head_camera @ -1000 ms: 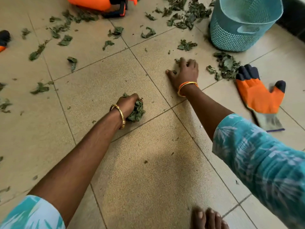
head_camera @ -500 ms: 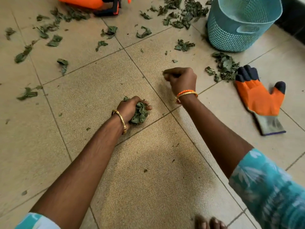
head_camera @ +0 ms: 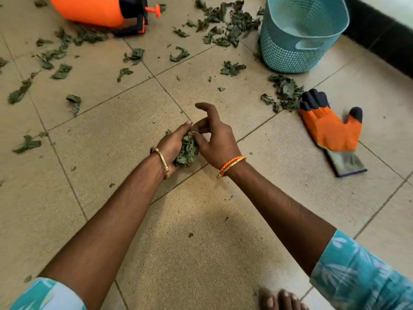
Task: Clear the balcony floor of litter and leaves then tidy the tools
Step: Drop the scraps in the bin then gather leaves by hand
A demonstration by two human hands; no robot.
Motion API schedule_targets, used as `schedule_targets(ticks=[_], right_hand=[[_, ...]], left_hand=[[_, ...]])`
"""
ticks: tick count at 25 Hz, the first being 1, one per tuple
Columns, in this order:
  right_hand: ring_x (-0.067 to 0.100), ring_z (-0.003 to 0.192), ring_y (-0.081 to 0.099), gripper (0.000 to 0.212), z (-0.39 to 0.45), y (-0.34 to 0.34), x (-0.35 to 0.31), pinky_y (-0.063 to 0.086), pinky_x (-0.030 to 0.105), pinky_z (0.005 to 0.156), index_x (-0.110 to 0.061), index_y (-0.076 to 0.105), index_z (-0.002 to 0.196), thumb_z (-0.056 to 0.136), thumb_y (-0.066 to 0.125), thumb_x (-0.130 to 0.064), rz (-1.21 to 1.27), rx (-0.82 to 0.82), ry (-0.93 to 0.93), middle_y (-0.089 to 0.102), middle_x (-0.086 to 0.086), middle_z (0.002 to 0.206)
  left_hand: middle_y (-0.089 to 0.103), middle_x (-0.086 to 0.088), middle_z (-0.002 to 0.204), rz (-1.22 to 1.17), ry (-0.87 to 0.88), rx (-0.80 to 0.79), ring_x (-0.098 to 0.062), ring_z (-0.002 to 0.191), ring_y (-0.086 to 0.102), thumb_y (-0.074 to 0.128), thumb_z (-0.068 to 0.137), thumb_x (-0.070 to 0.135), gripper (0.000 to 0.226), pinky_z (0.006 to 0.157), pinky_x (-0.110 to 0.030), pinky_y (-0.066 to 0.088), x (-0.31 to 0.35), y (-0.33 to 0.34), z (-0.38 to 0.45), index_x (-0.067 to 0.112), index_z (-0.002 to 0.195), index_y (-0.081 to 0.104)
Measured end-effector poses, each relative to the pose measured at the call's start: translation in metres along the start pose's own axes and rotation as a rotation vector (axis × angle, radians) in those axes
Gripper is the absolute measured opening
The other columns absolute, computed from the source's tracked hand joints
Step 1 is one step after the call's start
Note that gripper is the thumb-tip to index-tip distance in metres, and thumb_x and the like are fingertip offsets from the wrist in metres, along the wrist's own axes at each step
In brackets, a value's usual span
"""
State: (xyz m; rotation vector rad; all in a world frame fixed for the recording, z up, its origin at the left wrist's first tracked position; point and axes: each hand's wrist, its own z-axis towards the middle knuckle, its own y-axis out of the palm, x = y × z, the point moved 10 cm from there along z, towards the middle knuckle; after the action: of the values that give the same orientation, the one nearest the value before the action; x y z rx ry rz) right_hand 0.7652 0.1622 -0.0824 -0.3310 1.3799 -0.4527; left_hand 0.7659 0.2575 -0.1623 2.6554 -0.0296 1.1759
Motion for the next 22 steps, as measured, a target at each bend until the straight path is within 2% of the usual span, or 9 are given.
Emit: schedule_targets(ticks=[3,5,6,8,10,11,14,17,22], right_hand=[[0.013,0.098,0.064,0.051,0.002,-0.019,0.013,0.05,0.023,0.081,-0.018,0.036,0.133,0.086,0.056,-0.008,0.105,-0.032,0.075,0.069,0.005,0.098],[0.011,0.089,0.065,0.044,0.004,-0.057,0.035,0.05,0.023,0.078,-0.017,0.043,0.125,0.083,0.055,-0.013,0.191,0.116,0.144,0.07,0.003,0.098],[0.014,0.088,0.064,0.039,0.003,-0.089,0.05,0.05,0.025,0.078,-0.014,0.049,0.118,0.079,0.054,-0.017,0.119,0.268,0.16,0.069,0.003,0.098],[0.029,0.1,0.058,0.038,-0.005,-0.152,0.09,0.042,0.034,0.085,-0.007,0.057,0.108,0.075,0.051,-0.024,-0.283,0.485,0.255,0.064,0.012,0.105],[0.037,0.112,0.047,0.04,-0.025,-0.194,0.144,0.036,0.04,0.089,-0.006,0.056,0.113,0.079,0.054,-0.026,-0.711,0.462,0.567,0.052,0.02,0.119],[0.039,0.112,0.046,0.037,-0.035,-0.208,0.16,0.036,0.042,0.089,-0.005,0.055,0.114,0.081,0.055,-0.023,-0.769,0.449,0.644,0.049,0.023,0.12],[0.037,0.095,0.056,0.021,-0.038,-0.236,0.161,0.039,0.03,0.08,0.005,0.063,0.097,0.083,0.049,-0.002,-0.441,0.558,0.451,0.061,0.026,0.103],[0.024,0.081,0.061,0.017,-0.065,-0.296,0.153,0.039,0.016,0.07,0.0,0.063,0.091,0.081,0.051,-0.006,-0.201,0.91,0.423,0.067,0.015,0.089],[0.021,0.084,0.057,0.013,-0.11,-0.357,0.117,0.048,0.029,0.075,-0.004,0.059,0.09,0.079,0.051,-0.003,-0.184,1.304,0.307,0.061,0.012,0.091]], left_hand=[[0.062,0.005,0.055,0.026,0.017,0.048,-0.008,0.045,0.054,0.045,0.098,0.041,0.033,0.041,-0.012,0.037,0.008,0.015,0.009,0.019,0.084,0.065],[0.06,0.003,0.052,0.037,0.002,0.07,-0.01,0.04,0.053,0.051,0.095,0.036,0.029,0.04,-0.012,0.038,0.009,0.027,0.013,0.016,0.077,0.061],[0.059,0.002,0.049,0.038,-0.015,0.071,-0.01,0.036,0.053,0.054,0.094,0.034,0.028,0.039,-0.011,0.037,0.008,0.034,0.014,0.015,0.073,0.059],[0.055,0.002,0.045,0.044,-0.045,0.054,-0.011,0.032,0.049,0.055,0.093,0.031,0.028,0.037,-0.01,0.035,0.005,0.047,0.016,0.015,0.07,0.055],[0.054,0.001,0.045,0.058,-0.061,0.05,-0.011,0.03,0.047,0.054,0.094,0.029,0.028,0.036,-0.01,0.034,0.003,0.057,0.02,0.014,0.07,0.054],[0.054,0.001,0.045,0.073,-0.071,0.057,-0.011,0.03,0.047,0.053,0.094,0.03,0.028,0.035,-0.011,0.034,0.0,0.062,0.022,0.014,0.071,0.054],[0.056,0.002,0.044,0.109,-0.097,0.048,-0.012,0.031,0.048,0.053,0.093,0.032,0.027,0.036,-0.012,0.035,-0.009,0.086,0.027,0.015,0.073,0.056],[0.061,-0.001,0.05,0.211,-0.099,0.061,-0.014,0.037,0.055,0.055,0.091,0.034,0.027,0.041,-0.015,0.04,-0.011,0.106,0.027,0.012,0.077,0.061],[0.065,-0.021,0.107,0.435,-0.036,0.136,-0.024,0.073,0.057,0.061,0.088,0.038,0.04,0.071,-0.029,0.046,0.005,0.11,0.008,0.004,0.11,0.063]])
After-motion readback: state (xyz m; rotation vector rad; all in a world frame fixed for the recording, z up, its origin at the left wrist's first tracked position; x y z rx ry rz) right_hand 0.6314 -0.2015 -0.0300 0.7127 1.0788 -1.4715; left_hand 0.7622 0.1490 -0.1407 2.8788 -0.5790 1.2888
